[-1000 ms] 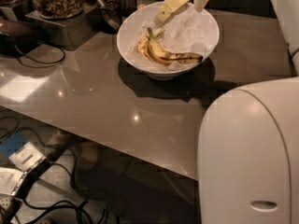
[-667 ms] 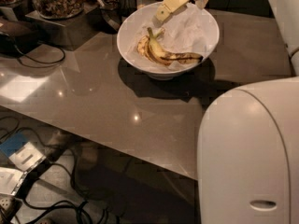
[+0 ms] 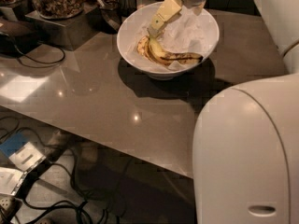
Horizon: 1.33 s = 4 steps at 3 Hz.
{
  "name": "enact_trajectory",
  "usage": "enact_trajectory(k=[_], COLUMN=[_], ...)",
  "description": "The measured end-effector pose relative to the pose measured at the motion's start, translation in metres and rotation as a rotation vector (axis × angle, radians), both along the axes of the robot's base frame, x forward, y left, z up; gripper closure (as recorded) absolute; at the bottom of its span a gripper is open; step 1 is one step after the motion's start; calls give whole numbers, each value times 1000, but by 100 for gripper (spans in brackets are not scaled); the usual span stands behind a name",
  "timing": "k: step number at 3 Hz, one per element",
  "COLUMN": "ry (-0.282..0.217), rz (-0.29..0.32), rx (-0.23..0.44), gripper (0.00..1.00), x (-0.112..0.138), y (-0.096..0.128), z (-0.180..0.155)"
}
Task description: Pick banana from white bowl
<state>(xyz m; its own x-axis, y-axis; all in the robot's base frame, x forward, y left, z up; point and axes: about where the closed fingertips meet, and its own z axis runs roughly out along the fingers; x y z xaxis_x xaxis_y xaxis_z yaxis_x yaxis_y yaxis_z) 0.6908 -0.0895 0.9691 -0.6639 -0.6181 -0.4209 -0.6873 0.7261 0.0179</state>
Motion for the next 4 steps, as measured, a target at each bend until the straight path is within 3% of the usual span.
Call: enact_trajectory(k=[1,4], ry=[-5,8], rz=[-2,-16], rx=[-37,-112], gripper=[0,24], x=[-1,-12], y=[1,1], z=[-7,-29])
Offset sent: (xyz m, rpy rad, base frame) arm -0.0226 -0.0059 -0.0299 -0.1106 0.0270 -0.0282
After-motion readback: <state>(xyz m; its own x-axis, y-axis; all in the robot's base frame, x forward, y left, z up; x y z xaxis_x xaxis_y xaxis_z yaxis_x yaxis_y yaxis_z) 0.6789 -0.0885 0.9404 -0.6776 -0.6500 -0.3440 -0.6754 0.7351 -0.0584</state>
